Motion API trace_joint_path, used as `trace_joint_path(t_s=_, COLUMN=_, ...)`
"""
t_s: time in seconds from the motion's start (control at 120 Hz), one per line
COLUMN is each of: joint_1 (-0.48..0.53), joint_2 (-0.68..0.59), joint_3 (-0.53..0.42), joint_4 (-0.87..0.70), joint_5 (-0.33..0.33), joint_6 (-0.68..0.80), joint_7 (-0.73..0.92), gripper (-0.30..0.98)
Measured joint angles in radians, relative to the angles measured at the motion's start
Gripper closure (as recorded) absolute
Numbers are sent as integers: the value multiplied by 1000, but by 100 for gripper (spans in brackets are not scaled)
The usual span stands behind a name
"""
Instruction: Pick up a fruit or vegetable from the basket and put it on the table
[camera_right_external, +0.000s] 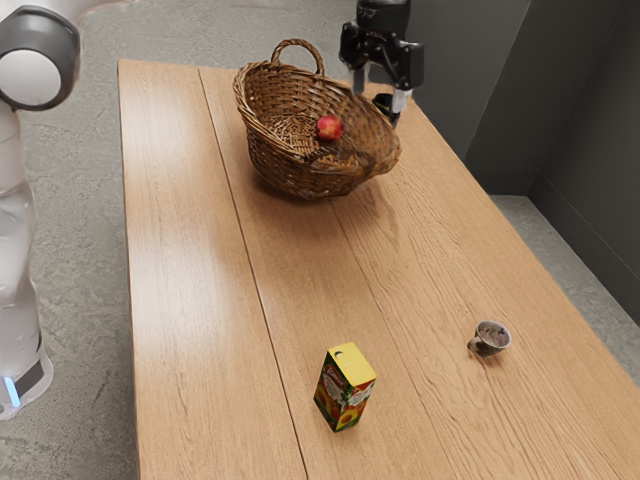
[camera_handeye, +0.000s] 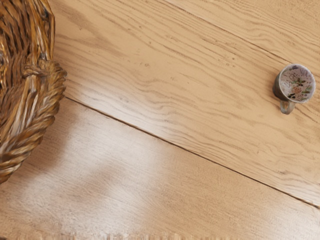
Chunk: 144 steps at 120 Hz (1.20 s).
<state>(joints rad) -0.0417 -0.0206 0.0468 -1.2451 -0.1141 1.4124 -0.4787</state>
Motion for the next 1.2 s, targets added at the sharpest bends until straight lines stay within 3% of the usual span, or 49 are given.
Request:
trace_joint_path(t_s=0.158, joint_1=-29, joint_2=-5, joint_3=4, joint_4=24, joint_5=-37, joint_6=-92, joint_7=-383, gripper=0)
trace_joint_path(t_s=0.342, joint_1=-82, joint_2=3, joint_3=22, joint_4=29, joint_5=-10, joint_6=-142, joint_7=-528, gripper=0)
trace_joint_path(t_s=0.5, joint_1=-21, joint_2=78, joint_3=22, joint_4=35, joint_5=11, joint_6=-143, joint_7=-546, gripper=0)
trace_joint_path(t_s=0.733, joint_1=316, joint_2=129, joint_3=40, joint_4=39, joint_5=18, joint_6=-113, joint_7=-543, gripper=0)
trace_joint_path(t_s=0.917, joint_1=253, joint_2=135, joint_3=4, joint_4=-72, joint_5=41, joint_6=55, joint_7=-448, gripper=0)
trace_joint_path(t_s=1.2, joint_1=340, joint_2=213, joint_3=14, joint_4=-74, joint_5=52, joint_6=264, joint_7=-225, gripper=0)
